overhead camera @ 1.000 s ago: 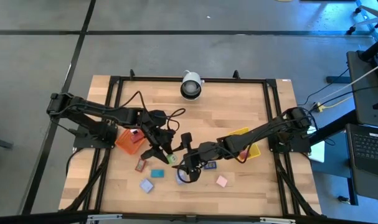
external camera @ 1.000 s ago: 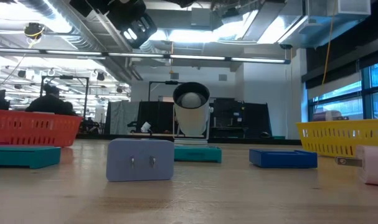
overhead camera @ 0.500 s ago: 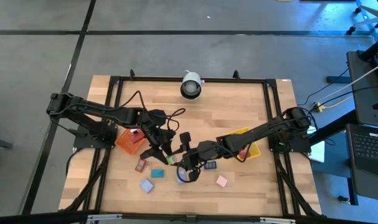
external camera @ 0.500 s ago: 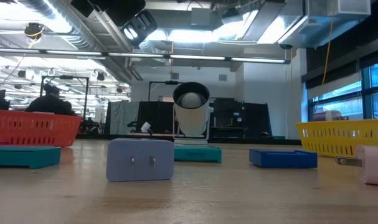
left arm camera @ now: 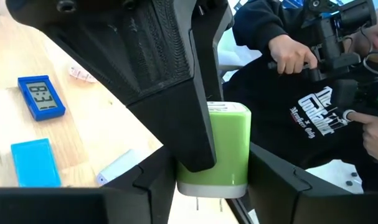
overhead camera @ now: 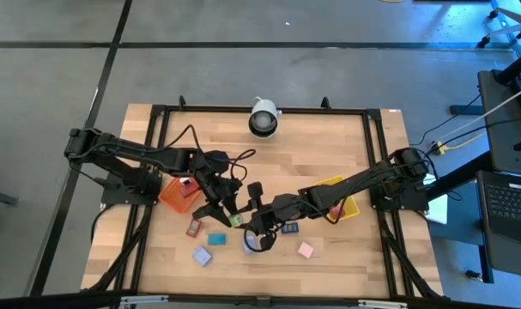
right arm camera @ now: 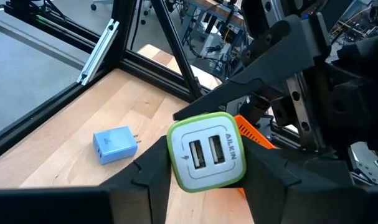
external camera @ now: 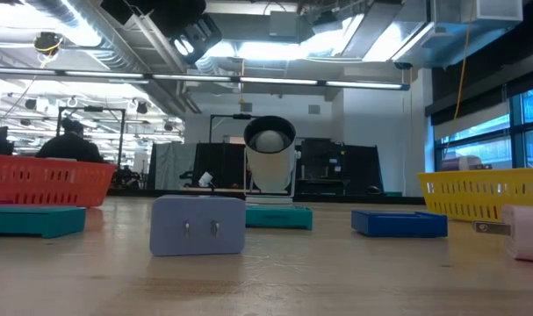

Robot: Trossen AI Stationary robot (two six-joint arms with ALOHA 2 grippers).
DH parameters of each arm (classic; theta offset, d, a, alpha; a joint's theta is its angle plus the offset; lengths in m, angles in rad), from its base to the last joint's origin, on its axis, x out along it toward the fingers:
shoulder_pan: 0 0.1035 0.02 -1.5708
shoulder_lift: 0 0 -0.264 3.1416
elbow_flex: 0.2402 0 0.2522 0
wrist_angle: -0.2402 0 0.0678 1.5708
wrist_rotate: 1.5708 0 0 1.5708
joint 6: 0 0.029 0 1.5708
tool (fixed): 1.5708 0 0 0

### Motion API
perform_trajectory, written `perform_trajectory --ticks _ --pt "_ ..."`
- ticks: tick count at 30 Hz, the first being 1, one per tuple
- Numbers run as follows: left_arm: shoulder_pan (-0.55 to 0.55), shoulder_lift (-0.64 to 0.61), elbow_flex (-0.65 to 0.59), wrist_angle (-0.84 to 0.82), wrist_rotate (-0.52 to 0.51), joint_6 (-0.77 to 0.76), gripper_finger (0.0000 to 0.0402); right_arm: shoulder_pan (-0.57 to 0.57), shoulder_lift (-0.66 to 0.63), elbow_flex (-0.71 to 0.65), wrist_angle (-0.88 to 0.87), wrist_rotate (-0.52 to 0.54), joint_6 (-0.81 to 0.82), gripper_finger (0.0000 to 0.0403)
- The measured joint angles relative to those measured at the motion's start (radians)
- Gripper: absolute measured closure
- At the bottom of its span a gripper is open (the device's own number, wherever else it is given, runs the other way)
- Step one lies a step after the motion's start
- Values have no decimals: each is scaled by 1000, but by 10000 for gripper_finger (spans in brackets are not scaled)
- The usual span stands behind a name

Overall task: Pick & Place Office items
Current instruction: Put the green charger adapter into the yellow basket

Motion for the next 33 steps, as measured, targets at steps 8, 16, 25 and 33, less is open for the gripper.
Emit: perform_trajectory --ticks 8,16,25,33 --pt "31 -1 0 2 22 -26 198 -1 -13 0 -13 30 -2 248" --pt "100 -16 1 -15 32 -24 185 -1 -41 0 -49 96 -30 248" --pt "173 -137 1 -5 -24 65 170 -5 -114 0 -82 193 -42 249" --pt "195 -303 1 -57 -282 131 170 -5 -185 0 -120 319 -84 249"
